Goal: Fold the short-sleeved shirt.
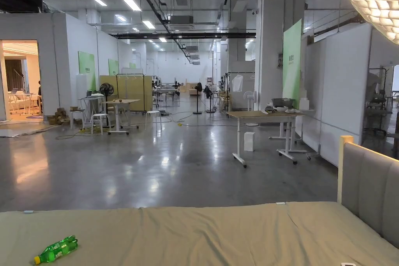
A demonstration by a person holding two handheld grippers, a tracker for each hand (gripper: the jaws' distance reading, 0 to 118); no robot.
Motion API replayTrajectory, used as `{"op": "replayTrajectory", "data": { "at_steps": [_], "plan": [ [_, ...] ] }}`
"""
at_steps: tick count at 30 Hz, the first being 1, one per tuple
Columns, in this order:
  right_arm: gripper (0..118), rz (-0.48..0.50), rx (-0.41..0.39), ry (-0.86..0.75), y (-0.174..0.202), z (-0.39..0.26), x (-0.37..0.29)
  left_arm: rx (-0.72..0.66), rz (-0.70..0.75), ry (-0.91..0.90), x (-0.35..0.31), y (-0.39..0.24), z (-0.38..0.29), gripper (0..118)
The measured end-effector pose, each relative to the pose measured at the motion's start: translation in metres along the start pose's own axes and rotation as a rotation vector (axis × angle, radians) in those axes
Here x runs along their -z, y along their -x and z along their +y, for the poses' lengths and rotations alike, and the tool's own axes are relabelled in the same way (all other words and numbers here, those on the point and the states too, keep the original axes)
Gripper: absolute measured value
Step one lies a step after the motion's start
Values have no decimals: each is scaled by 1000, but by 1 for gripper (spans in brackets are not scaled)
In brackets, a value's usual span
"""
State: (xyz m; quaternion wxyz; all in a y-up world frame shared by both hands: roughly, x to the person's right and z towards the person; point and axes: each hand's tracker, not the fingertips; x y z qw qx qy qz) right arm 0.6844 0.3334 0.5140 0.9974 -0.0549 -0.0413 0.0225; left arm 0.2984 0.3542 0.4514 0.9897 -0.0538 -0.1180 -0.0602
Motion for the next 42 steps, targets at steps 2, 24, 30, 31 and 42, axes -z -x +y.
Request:
{"op": "replayTrajectory", "data": {
  "at_steps": [2, 24, 30, 31, 42],
  "plan": [
    [0, 1, 8, 9, 0, -1, 1, 0, 2, 1, 0, 1, -1, 0],
    [0, 11, 6, 8, 7, 0, 1, 1, -23, 15, 4, -2, -1, 0],
    [36, 8, -1, 4, 8, 1, -2, -55, -35, -6, 1, -1, 3, 35],
    [51, 6, 3, 5, 8, 2, -2, -55, -35, -5, 1, -1, 4, 56],
    [118, 1, -4, -33, 10, 5, -5, -55, -4, -40, -1, -5, 5, 118]
  ]
}}
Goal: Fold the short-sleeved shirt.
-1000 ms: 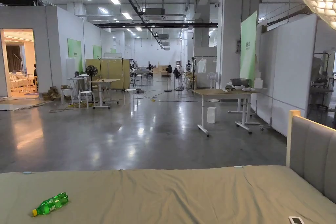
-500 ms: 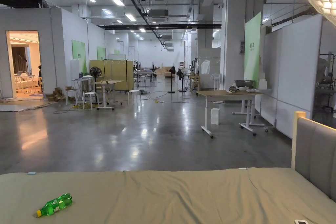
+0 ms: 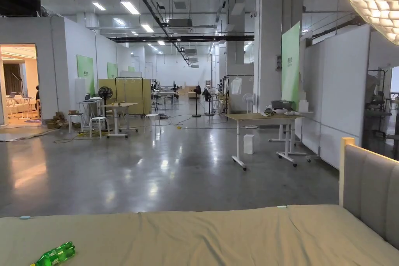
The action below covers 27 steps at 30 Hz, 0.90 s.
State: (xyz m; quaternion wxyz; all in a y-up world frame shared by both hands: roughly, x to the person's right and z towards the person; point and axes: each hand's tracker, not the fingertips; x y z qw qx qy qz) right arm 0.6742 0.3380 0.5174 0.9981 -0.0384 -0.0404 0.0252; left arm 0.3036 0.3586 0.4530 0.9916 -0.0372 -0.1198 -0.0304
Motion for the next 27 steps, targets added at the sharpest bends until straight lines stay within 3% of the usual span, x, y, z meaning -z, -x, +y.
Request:
{"op": "replayTrajectory", "data": {
  "at_steps": [12, 27],
  "plan": [
    [118, 8, -27, 7, 7, -4, 1, 1, 5, -22, 0, -2, 2, 118],
    [118, -42, 3, -22, 7, 6, 4, 10, -37, -1, 0, -5, 4, 118]
  ]
}}
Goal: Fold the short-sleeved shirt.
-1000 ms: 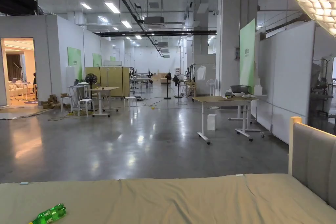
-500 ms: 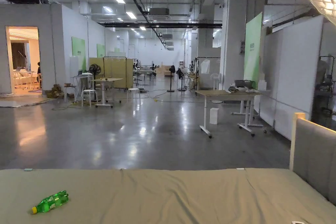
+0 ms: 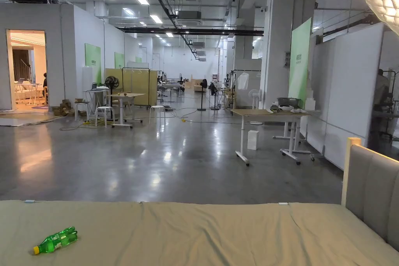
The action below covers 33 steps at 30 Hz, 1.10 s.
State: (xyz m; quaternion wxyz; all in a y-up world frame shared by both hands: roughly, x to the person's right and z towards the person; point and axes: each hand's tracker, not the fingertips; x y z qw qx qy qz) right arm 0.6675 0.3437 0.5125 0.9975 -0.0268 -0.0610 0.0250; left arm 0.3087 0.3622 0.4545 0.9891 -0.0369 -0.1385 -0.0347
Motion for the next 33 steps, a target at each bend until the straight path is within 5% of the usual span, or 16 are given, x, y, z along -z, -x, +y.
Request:
{"op": "replayTrajectory", "data": {
  "at_steps": [5, 13, 18, 33],
  "plan": [
    [118, 19, 182, 59, -6, 5, -1, -3, -13, -7, 0, -1, 0, 118],
    [118, -52, 144, 103, 1, 17, 1, 1, -17, -11, -1, 1, 4, 118],
    [118, -161, 49, 156, 13, 19, 6, -17, -21, 2, -1, 2, 5, 118],
    [118, -99, 113, 177, 11, 20, 5, -36, -15, 14, -3, -1, 7, 118]
  ]
}}
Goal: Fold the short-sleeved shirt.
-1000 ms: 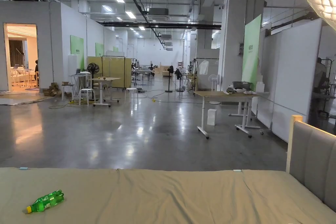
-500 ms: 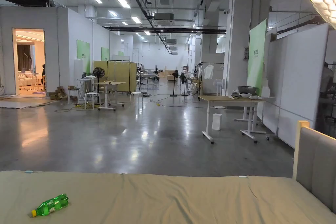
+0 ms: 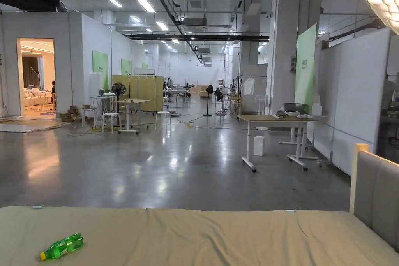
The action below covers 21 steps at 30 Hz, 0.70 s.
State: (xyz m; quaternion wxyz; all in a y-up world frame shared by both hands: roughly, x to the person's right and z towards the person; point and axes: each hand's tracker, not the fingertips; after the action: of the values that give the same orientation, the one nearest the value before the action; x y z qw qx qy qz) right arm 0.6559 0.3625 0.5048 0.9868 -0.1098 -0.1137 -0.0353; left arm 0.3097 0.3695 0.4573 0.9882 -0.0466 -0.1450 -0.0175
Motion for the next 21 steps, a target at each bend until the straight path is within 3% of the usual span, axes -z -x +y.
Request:
{"op": "replayTrajectory", "data": {
  "at_steps": [4, 6, 10, 14, 17, 21],
  "plan": [
    [118, -24, 72, -5, -6, 0, 0, 1, 0, -12, -4, 0, 3, 118],
    [118, -16, 64, 6, -7, 1, 0, 10, 7, -19, -5, -1, 4, 118],
    [118, 84, 13, -42, -9, 0, -2, -6, 1, -27, -5, -2, 5, 118],
    [118, 262, -88, -168, -15, -3, -4, -21, -4, -46, -5, -1, 4, 118],
    [118, 151, -6, -111, -9, 0, -4, -5, 4, -55, -5, -3, 2, 118],
    [118, 128, -5, -128, -11, -5, -2, 16, -10, -56, -5, -4, 0, 118]
  ]
}}
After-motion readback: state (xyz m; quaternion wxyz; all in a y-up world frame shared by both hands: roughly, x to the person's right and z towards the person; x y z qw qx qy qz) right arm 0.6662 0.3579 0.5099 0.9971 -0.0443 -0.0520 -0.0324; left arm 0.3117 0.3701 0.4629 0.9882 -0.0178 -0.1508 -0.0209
